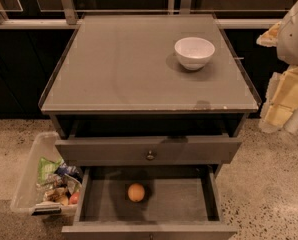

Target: Pick orange from middle drawer and place on counter

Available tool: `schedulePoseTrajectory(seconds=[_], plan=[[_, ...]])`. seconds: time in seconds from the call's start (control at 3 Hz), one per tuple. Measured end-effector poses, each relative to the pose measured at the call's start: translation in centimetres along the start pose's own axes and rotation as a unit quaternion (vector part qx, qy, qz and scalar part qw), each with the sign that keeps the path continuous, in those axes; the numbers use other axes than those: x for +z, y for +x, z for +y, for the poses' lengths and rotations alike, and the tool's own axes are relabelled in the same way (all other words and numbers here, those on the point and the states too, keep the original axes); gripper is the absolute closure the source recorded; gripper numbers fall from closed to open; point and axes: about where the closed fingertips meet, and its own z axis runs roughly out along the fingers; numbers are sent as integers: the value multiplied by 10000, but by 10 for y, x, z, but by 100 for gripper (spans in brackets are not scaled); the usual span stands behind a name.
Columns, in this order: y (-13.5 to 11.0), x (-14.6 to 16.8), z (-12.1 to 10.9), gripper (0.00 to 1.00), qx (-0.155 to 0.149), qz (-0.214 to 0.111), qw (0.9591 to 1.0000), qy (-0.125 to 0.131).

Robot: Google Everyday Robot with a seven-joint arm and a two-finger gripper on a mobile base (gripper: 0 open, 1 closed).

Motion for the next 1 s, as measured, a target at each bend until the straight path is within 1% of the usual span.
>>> schedulePoseTrajectory(seconds=[0.33,0.67,1.0], plan=[[0,1,5,0,-3,-36,10000,63],[-1,6,34,0,192,-359,9990,179],[16,45,68,0,872,-841,9926,122]])
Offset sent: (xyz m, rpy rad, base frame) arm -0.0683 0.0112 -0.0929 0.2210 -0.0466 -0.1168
